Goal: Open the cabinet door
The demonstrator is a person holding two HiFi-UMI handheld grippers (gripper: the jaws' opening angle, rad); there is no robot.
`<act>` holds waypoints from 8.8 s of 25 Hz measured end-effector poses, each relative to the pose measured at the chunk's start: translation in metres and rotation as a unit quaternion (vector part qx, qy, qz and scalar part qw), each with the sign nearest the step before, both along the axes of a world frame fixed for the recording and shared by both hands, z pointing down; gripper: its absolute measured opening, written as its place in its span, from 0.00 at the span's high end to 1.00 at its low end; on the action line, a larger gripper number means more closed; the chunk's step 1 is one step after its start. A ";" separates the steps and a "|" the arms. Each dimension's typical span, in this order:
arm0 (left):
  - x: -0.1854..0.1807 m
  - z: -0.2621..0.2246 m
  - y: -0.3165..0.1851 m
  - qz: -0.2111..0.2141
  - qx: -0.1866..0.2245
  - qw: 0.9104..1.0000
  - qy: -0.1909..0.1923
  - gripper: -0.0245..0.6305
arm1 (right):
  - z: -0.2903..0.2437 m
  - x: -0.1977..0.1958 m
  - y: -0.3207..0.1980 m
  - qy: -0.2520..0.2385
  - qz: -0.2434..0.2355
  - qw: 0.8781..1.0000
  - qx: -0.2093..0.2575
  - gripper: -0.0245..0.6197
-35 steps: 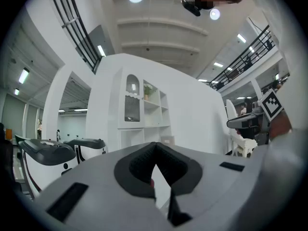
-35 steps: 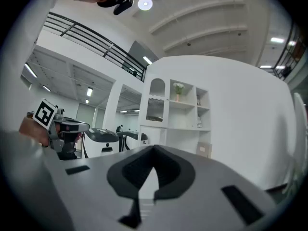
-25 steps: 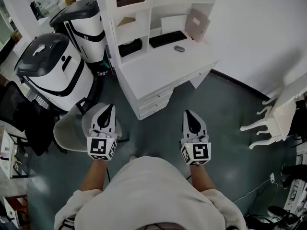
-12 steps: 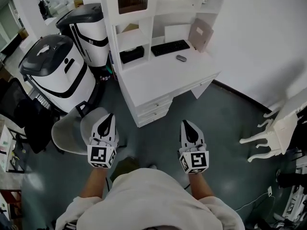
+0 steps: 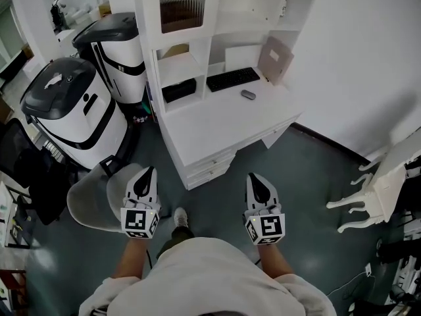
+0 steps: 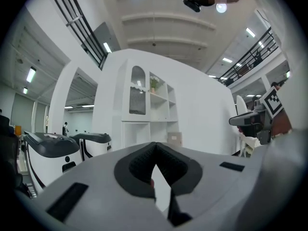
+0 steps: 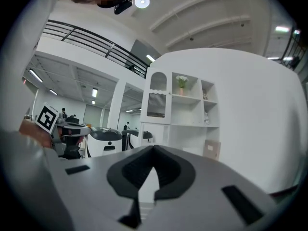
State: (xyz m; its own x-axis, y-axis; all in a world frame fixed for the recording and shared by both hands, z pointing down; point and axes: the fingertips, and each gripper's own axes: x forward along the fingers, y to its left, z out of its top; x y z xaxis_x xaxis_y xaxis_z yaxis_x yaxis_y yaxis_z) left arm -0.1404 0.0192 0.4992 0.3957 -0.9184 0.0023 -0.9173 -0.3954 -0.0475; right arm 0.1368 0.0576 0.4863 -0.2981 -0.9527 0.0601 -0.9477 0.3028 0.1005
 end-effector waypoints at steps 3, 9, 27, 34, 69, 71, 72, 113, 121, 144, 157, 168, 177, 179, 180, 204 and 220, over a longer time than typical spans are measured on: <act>-0.005 -0.006 -0.039 0.004 0.008 1.000 0.001 0.96 | -0.005 0.000 -0.035 0.003 0.010 1.000 0.004 0.95; -0.016 -0.012 -0.116 0.015 0.015 1.000 0.003 0.96 | -0.013 -0.008 -0.104 0.004 0.025 1.000 0.013 0.96; -0.018 -0.043 -0.238 0.019 0.042 0.999 -0.014 0.96 | -0.038 -0.005 -0.236 0.003 0.015 0.999 0.034 0.96; -0.008 -0.046 -0.235 0.000 0.042 0.999 -0.012 0.96 | -0.040 -0.002 -0.254 -0.001 -0.015 0.999 0.037 0.95; -0.014 -0.048 -0.230 -0.028 0.040 0.999 -0.017 0.96 | -0.091 -0.004 -0.311 0.002 -0.060 0.997 0.053 0.60; -0.016 -0.047 -0.229 -0.031 0.038 0.999 -0.017 0.96 | -0.096 -0.004 -0.317 0.004 -0.060 0.997 0.055 0.60; -0.016 -0.047 -0.229 -0.032 0.038 0.999 -0.016 0.96 | -0.099 -0.004 -0.320 0.005 -0.060 0.997 0.056 0.60; -0.036 -0.035 -0.214 -0.086 0.024 0.996 -0.009 0.96 | -0.256 -0.013 -0.440 0.039 -0.068 0.986 0.149 0.63; -0.051 -0.033 -0.208 -0.110 0.021 0.994 -0.008 0.96 | -0.289 -0.021 -0.466 0.042 -0.069 0.983 0.166 0.64; -0.094 -0.021 -0.190 -0.178 0.008 0.984 0.004 0.96 | -0.362 -0.059 -0.555 0.062 -0.073 0.980 0.175 0.67; -0.104 -0.015 -0.193 -0.197 0.000 0.980 0.011 0.96 | -0.374 -0.072 -0.581 0.073 -0.075 0.979 0.173 0.71; -0.110 -0.010 -0.190 -0.211 -0.006 0.977 0.018 0.96 | -0.376 -0.073 -0.596 0.074 -0.069 0.980 0.170 0.80; -0.110 -0.007 -0.189 -0.213 -0.008 0.977 0.020 0.96 | -0.375 -0.076 -0.598 0.095 -0.065 0.978 0.175 0.82; -0.109 -0.008 -0.191 -0.211 -0.008 0.977 0.021 0.96 | -0.375 -0.076 -0.598 0.100 -0.068 0.977 0.173 0.82; -0.108 -0.009 -0.191 -0.210 -0.007 0.978 0.021 0.96 | -0.375 -0.076 -0.597 0.103 -0.068 0.977 0.173 0.82; -0.088 -0.019 -0.205 -0.166 0.002 0.986 0.027 0.96 | -0.380 -0.067 -0.541 0.116 -0.052 0.973 0.192 0.83; -0.075 -0.021 -0.213 -0.137 0.001 0.990 0.032 0.96 | -0.378 -0.067 -0.496 0.200 -0.035 0.947 0.247 0.84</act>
State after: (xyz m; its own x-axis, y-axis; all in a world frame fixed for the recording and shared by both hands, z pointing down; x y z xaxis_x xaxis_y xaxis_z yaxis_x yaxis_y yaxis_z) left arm -0.2150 -0.1943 0.4783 0.1304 -0.9913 -0.0159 -0.9914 -0.1306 0.0130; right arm 0.0700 -0.4383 0.1079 -0.4093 -0.8725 -0.2669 -0.7830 0.1857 0.5937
